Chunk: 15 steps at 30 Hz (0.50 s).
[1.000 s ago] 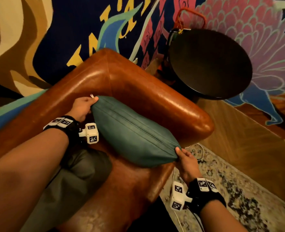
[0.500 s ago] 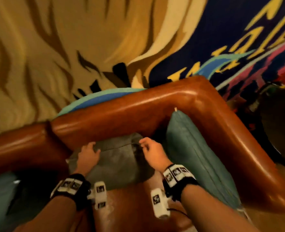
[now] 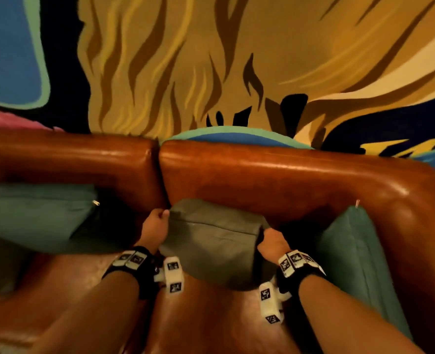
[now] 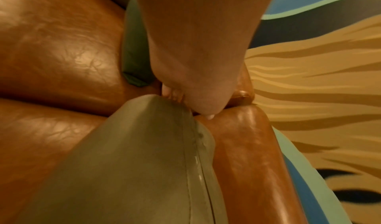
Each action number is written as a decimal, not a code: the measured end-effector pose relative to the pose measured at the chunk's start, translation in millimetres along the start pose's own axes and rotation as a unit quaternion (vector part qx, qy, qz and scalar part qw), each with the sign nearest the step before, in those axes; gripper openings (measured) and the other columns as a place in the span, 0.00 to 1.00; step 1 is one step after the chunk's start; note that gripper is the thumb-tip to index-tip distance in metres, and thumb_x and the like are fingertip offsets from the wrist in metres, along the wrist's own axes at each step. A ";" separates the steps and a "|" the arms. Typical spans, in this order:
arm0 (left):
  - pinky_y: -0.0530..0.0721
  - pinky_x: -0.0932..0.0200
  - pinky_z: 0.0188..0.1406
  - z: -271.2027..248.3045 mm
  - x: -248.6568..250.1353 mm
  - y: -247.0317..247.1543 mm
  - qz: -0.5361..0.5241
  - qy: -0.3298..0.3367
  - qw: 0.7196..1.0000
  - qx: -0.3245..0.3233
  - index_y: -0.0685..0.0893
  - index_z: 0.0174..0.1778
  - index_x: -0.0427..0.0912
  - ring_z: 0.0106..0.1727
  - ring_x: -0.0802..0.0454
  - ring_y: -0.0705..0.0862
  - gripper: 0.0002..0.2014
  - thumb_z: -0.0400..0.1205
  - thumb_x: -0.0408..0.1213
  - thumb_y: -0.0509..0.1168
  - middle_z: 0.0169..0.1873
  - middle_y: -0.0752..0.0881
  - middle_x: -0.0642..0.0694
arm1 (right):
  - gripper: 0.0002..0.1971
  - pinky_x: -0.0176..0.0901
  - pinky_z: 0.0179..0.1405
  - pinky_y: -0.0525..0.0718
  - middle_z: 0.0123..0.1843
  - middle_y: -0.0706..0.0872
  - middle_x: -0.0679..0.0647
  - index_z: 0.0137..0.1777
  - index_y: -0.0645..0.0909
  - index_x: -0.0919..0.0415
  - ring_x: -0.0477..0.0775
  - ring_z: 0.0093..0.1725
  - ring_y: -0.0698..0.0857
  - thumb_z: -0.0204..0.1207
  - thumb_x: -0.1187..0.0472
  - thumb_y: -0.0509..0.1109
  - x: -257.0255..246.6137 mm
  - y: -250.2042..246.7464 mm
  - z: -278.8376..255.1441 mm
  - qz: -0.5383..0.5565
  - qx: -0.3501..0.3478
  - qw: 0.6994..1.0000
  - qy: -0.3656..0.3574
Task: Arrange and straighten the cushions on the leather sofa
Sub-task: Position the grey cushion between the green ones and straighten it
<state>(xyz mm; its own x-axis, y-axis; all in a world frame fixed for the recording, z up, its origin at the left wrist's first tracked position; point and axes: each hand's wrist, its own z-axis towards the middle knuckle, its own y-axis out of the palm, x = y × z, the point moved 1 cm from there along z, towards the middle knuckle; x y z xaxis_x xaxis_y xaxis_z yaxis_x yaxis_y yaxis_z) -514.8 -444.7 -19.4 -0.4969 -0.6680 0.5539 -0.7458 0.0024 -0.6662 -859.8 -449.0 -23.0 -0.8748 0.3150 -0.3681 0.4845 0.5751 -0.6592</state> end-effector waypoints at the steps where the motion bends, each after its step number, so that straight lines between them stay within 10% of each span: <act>1: 0.79 0.40 0.69 7.4 -7.2 3.8 -0.028 -0.019 0.999 -0.004 0.79 0.70 0.35 0.67 0.32 0.82 0.24 0.86 0.50 0.61 0.65 0.84 0.33 | 0.06 0.55 0.55 0.86 0.51 0.89 0.63 0.47 0.86 0.56 0.62 0.53 0.89 0.71 0.61 0.73 8.1 -7.6 -6.0 0.086 -0.019 0.996 -0.018; 3: 0.83 0.36 0.64 49.3 -54.1 24.3 -0.059 -0.047 0.996 -0.044 0.85 0.62 0.36 0.60 0.34 0.87 0.24 0.80 0.53 0.70 0.58 0.88 0.32 | 0.08 0.55 0.46 0.84 0.38 0.83 0.60 0.36 0.83 0.53 0.56 0.42 0.83 0.63 0.55 0.80 32.6 -23.5 -23.4 0.311 -0.044 0.948 -0.055; 6: 0.88 0.33 0.57 46.5 -76.2 31.8 -0.105 -0.098 0.984 -0.108 0.90 0.53 0.36 0.49 0.36 0.92 0.27 0.68 0.54 0.81 0.47 0.93 0.36 | 0.15 0.47 0.43 0.83 0.44 0.80 0.62 0.48 0.82 0.63 0.57 0.47 0.81 0.67 0.61 0.84 67.7 -43.9 -57.5 0.523 -0.089 0.845 -0.064; 9: 0.90 0.40 0.54 2.0 -37.7 21.4 -0.157 -0.090 0.978 -0.105 0.90 0.52 0.34 0.47 0.37 0.92 0.13 0.78 0.40 0.76 0.46 0.92 0.34 | 0.23 0.46 0.42 0.85 0.43 0.86 0.60 0.50 0.83 0.67 0.55 0.45 0.87 0.60 0.57 0.86 89.1 -41.8 -66.4 0.592 -0.018 0.805 -0.026; 12: 0.87 0.33 0.59 -25.5 -16.8 14.5 -0.234 -0.079 0.965 -0.088 0.90 0.52 0.39 0.49 0.36 0.92 0.14 0.77 0.45 0.74 0.47 0.93 0.36 | 0.06 0.47 0.41 0.85 0.44 0.90 0.59 0.56 0.84 0.66 0.58 0.44 0.87 0.81 0.70 0.71 85.9 -25.8 -50.4 0.653 0.033 0.752 0.084; 15: 0.85 0.30 0.60 -67.2 6.6 5.2 -0.259 -0.063 0.954 -0.138 0.86 0.58 0.34 0.53 0.31 0.90 0.13 0.84 0.41 0.70 0.51 0.91 0.32 | 0.12 0.47 0.45 0.82 0.60 0.88 0.58 0.68 0.79 0.58 0.55 0.48 0.84 0.87 0.65 0.63 91.6 -23.8 -43.2 0.676 0.018 0.719 0.158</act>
<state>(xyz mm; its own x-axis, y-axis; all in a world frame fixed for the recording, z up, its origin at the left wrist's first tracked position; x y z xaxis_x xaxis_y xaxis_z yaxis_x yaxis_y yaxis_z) -551.8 -399.1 14.4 0.0150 -0.7164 0.6975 -0.9737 -0.1690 -0.1526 -951.6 -401.2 -12.7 0.4425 0.7273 -0.5246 0.8879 -0.4372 0.1427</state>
